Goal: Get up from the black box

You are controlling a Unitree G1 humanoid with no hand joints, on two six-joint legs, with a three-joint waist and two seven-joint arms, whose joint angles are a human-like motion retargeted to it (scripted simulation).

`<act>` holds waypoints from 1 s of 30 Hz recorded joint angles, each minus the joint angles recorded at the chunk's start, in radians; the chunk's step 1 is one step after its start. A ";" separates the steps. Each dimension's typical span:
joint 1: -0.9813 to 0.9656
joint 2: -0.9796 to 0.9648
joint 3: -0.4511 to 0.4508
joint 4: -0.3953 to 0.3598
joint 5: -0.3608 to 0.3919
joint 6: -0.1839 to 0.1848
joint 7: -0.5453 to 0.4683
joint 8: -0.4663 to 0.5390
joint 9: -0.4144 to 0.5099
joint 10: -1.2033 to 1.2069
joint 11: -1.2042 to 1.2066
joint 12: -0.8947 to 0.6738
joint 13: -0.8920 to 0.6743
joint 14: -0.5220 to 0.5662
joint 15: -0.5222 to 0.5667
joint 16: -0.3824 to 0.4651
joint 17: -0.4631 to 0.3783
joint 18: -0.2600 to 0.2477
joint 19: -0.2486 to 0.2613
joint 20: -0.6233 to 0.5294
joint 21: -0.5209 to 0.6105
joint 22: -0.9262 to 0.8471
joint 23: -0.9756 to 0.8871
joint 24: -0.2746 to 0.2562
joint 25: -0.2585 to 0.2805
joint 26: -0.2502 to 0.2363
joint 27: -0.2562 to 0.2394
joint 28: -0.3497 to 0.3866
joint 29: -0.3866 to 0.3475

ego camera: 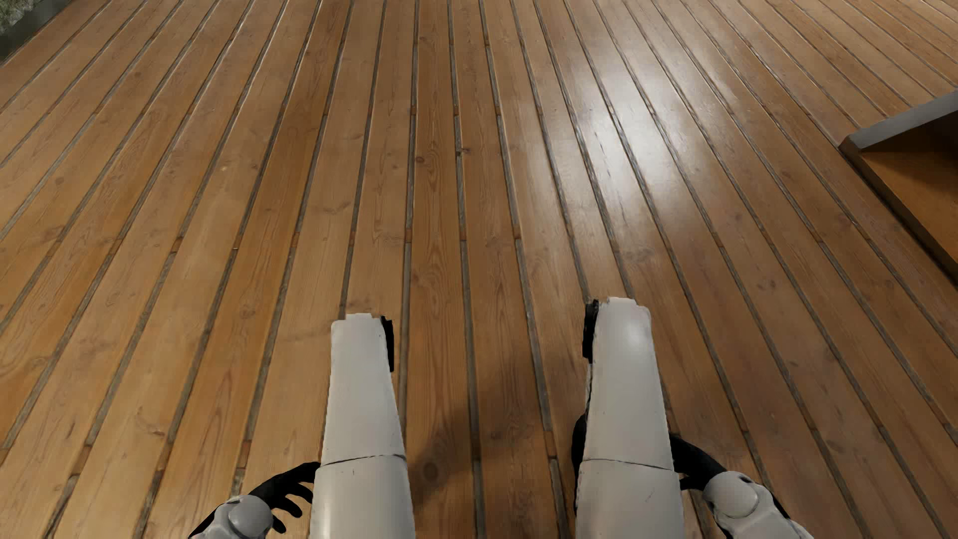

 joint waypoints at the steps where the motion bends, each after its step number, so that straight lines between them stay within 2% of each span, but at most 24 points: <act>1: 0.004 -0.001 -0.001 -0.003 0.004 0.001 0.001 0.000 -0.006 -0.001 0.000 0.040 0.018 0.001 0.003 -0.006 0.006 0.004 -0.002 0.020 0.010 0.024 0.046 0.044 -0.058 -0.010 -0.017 -0.024 0.040; 2: 0.006 0.002 -0.001 -0.009 0.003 0.004 0.001 0.000 -0.009 -0.003 -0.002 0.077 0.043 0.004 0.004 -0.016 0.016 0.007 -0.004 0.036 0.013 0.041 0.075 0.063 -0.107 -0.019 -0.033 -0.034 0.061; 3: 0.009 0.006 -0.001 -0.012 0.003 0.004 0.001 0.000 -0.009 -0.004 -0.004 0.112 0.075 0.007 0.006 -0.025 0.029 0.009 -0.003 0.054 0.004 0.049 0.091 0.060 -0.123 -0.011 -0.030 -0.043 0.077; 7: 0.023 0.024 -0.002 -0.007 0.004 0.001 0.002 -0.003 -0.009 -0.010 -0.012 0.208 0.162 0.014 0.015 -0.060 0.071 0.010 -0.002 0.104 -0.038 0.034 0.105 0.007 -0.093 0.011 -0.004 -0.037 0.077; 11: 0.040 0.043 -0.002 -0.008 0.002 0.000 0.003 -0.003 -0.015 -0.010 -0.014 0.232 0.193 0.013 0.016 -0.086 0.089 0.012 -0.001 0.076 -0.036 -0.042 0.042 0.038 -0.084 -0.011 -0.015 -0.059 0.082; 14: 0.044 0.052 -0.001 -0.010 0.007 -0.003 0.002 -0.004 -0.021 -0.008 -0.015 0.215 0.185 0.013 0.015 -0.088 0.096 0.018 -0.001 0.060 -0.029 -0.084 0.031 0.027 -0.071 -0.023 -0.015 -0.066 0.068; 15: 0.046 0.054 -0.001 -0.011 0.007 -0.003 0.002 -0.004 -0.022 -0.007 -0.015 0.207 0.178 0.013 0.015 -0.086 0.093 0.019 -0.002 0.055 -0.029 -0.089 0.034 0.034 -0.069 -0.028 -0.019 -0.045 0.066; 16: 0.047 0.056 0.000 -0.011 0.010 -0.004 0.002 -0.004 -0.021 -0.006 -0.015 0.199 0.174 0.012 0.014 -0.081 0.089 0.019 -0.003 0.056 -0.027 -0.092 0.031 0.012 -0.065 -0.021 -0.017 -0.048 0.062; 18: 0.047 0.058 0.000 -0.013 0.009 -0.006 0.001 -0.004 -0.023 -0.004 -0.015 0.190 0.182 0.012 0.015 -0.062 0.067 0.019 -0.004 0.071 -0.048 -0.113 -0.012 -0.057 -0.015 -0.001 -0.009 -0.003 0.024; 19: 0.046 0.059 0.001 -0.015 0.008 -0.006 0.000 -0.004 -0.023 -0.004 -0.015 0.192 0.194 0.013 0.015 -0.042 0.053 0.021 -0.003 0.079 -0.072 -0.157 -0.059 -0.092 0.032 0.007 -0.002 0.043 -0.015; 21: 0.047 0.061 0.001 -0.014 0.006 -0.010 -0.004 0.000 -0.019 -0.002 -0.014 0.196 0.208 0.015 0.017 0.022 0.008 0.013 0.000 0.084 -0.111 -0.331 -0.213 -0.146 0.130 0.005 -0.002 0.144 -0.112; 23: 0.043 0.056 0.001 -0.016 0.003 -0.009 0.000 -0.005 -0.013 0.000 -0.019 0.147 0.178 -0.025 0.027 0.102 -0.044 0.039 0.012 0.052 -0.121 -0.521 -0.402 -0.167 0.176 -0.006 -0.024 0.243 -0.203; 24: 0.041 0.052 0.002 -0.017 -0.001 -0.009 -0.002 -0.004 -0.009 0.004 -0.018 0.103 0.151 -0.047 0.035 0.145 -0.076 0.043 0.022 0.015 -0.115 -0.606 -0.497 -0.161 0.189 -0.012 -0.038 0.295 -0.242; 26: 0.035 0.036 0.002 -0.024 -0.013 -0.010 -0.006 -0.005 0.005 0.011 -0.012 -0.036 0.065 -0.074 0.052 0.227 -0.156 0.052 0.033 -0.099 -0.066 -0.736 -0.661 -0.104 0.188 -0.059 -0.082 0.356 -0.304; 27: 0.030 0.030 0.002 -0.028 -0.018 -0.007 -0.006 -0.008 0.013 0.012 -0.012 -0.113 0.017 -0.081 0.059 0.278 -0.204 0.057 0.040 -0.171 -0.037 -0.801 -0.737 -0.077 0.175 -0.041 -0.076 0.348 -0.283; 28: 0.021 0.019 0.006 -0.023 -0.017 -0.010 -0.007 -0.008 0.023 0.013 -0.009 -0.221 -0.062 -0.078 0.060 0.312 -0.248 0.051 0.038 -0.262 0.031 -0.828 -0.774 -0.031 0.143 -0.099 -0.121 0.330 -0.278; 30: -0.006 -0.001 0.005 -0.015 -0.018 -0.009 -0.015 -0.010 0.056 0.010 -0.009 -0.434 -0.240 -0.039 0.053 0.365 -0.340 0.031 0.042 -0.457 0.185 -0.875 -0.853 0.016 0.078 -0.127 -0.130 0.221 -0.159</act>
